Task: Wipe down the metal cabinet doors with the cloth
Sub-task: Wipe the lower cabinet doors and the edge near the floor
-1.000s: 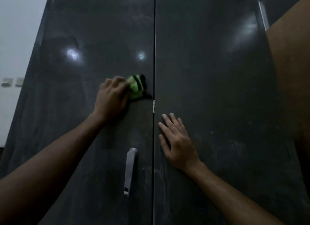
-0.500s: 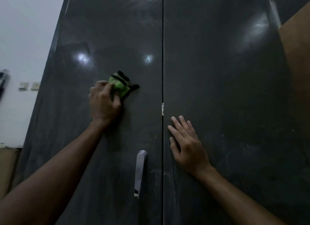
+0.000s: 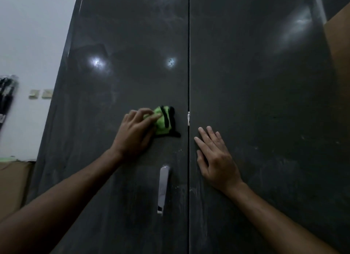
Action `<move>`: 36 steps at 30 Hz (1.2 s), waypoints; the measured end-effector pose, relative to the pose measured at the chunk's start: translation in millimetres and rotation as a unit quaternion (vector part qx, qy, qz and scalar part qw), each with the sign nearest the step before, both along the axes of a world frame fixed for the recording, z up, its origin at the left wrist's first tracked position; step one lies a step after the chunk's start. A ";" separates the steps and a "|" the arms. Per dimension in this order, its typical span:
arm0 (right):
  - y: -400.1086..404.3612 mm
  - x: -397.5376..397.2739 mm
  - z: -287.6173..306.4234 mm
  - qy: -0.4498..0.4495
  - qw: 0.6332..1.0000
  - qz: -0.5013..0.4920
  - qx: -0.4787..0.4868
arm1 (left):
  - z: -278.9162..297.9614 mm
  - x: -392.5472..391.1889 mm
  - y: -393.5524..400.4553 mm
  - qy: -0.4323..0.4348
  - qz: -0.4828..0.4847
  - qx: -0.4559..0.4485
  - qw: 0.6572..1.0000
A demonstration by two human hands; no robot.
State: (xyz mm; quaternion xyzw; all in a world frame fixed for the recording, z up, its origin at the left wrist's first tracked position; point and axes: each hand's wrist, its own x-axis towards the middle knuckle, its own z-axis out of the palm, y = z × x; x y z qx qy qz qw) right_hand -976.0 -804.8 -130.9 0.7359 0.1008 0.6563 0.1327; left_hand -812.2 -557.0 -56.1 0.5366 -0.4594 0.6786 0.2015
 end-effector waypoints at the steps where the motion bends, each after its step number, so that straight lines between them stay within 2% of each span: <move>1: 0.0 0.2 0.0 -0.001 1.000 0.000 -0.001 | 0.9 5.5 6.8 -0.025 0.012 0.026 0.999; 3: -0.1 0.6 -0.2 -0.005 1.000 -0.001 0.000 | 17.7 17.5 22.3 -0.001 0.035 -0.048 0.998; 4: -0.1 0.9 -0.2 -0.007 1.000 0.000 0.000 | 29.2 23.3 31.0 0.056 0.032 -0.123 0.990; 6: -0.1 1.2 -0.8 -0.010 1.000 0.002 0.000 | 50.6 28.9 43.6 0.214 -0.009 -0.280 0.936; 7: -0.3 1.0 -0.9 -0.011 1.000 0.002 0.000 | 55.4 23.8 41.7 0.269 -0.024 -0.322 0.907; 8: -0.3 1.0 -0.7 -0.011 1.000 0.002 0.001 | 54.2 15.6 34.4 0.280 -0.031 -0.323 0.904; 9: -0.1 1.2 -0.6 -0.011 1.000 0.002 0.000 | 46.9 8.8 24.2 0.251 -0.032 -0.282 0.925; 11: 0.1 1.8 -0.9 -0.012 1.000 0.004 0.000 | 17.9 4.9 9.8 0.107 -0.017 -0.117 0.987; 13: -0.8 2.2 -0.8 -0.012 1.000 0.006 0.002 | 4.8 18.2 22.3 0.002 0.014 0.003 1.000; 14: -1.1 2.5 -0.7 -0.011 1.000 0.006 0.001 | 8.6 29.9 35.0 -0.010 0.035 -0.005 0.999; 16: -1.2 2.9 -1.0 -0.011 1.000 0.005 0.000 | 23.3 52.4 62.9 0.063 0.048 -0.137 0.987; 18: -0.7 3.5 -1.0 -0.013 1.000 0.005 0.000 | 37.7 68.7 89.7 0.218 0.015 -0.304 0.927; 19: -0.6 3.5 -1.0 -0.015 1.000 0.005 0.001 | 39.9 68.9 93.7 0.270 0.009 -0.347 0.898; 20: -0.8 3.5 -1.1 -0.016 1.000 0.004 0.001 | 37.7 65.5 91.1 0.278 0.007 -0.349 0.895; 21: -1.2 3.6 -1.0 -0.016 1.000 0.004 0.000 | 30.2 61.3 84.8 0.251 0.004 -0.312 0.916; 23: -1.3 3.9 -1.0 -0.018 1.000 0.003 -0.003 | -0.3 58.5 73.2 0.117 0.016 -0.155 0.981; 25: -1.6 3.6 -1.3 -0.015 1.000 0.000 -0.005 | -25.3 66.4 79.0 0.000 0.059 -0.023 0.998; 26: -1.4 3.6 -1.3 -0.014 1.000 0.001 -0.005 | -24.8 75.3 90.3 -0.020 0.086 -0.015 0.996; 27: -1.4 3.2 -0.7 -0.013 1.000 0.001 -0.006 | -18.6 82.6 102.1 -0.008 0.109 -0.048 0.993; 28: -1.3 2.9 -0.6 -0.012 1.000 0.000 -0.006 | -10.2 87.8 114.1 0.044 0.120 -0.109 0.986; 29: -1.2 2.7 -0.8 -0.011 1.000 -0.002 -0.006 | 1.0 91.2 126.2 0.126 0.114 -0.195 0.966; 30: -0.6 2.8 -0.9 -0.011 1.000 -0.002 -0.005 | 10.9 91.3 135.0 0.214 0.095 -0.290 0.928; 31: -0.2 2.6 -1.0 -0.012 1.000 -0.001 -0.004 | 17.4 86.8 136.1 0.283 0.074 -0.353 0.889; 32: 0.0 2.3 -0.9 -0.013 1.000 -0.001 -0.004 | 19.2 78.2 129.7 0.306 0.061 -0.370 0.875; 33: 0.2 2.1 -0.9 -0.012 1.000 -0.002 -0.004 | 16.6 70.3 120.1 0.288 0.051 -0.346 0.892; 34: 0.6 2.2 -1.0 -0.010 1.000 -0.002 -0.005 | 9.1 65.6 110.2 0.236 0.050 -0.285 0.928; 35: 1.1 2.2 -0.9 -0.010 1.000 -0.003 -0.006 | -1.6 64.4 103.7 0.164 0.058 -0.204 0.964; 36: 1.2 2.1 -0.8 -0.009 1.000 -0.004 -0.005 | -9.1 66.7 103.4 0.088 0.071 -0.127 0.985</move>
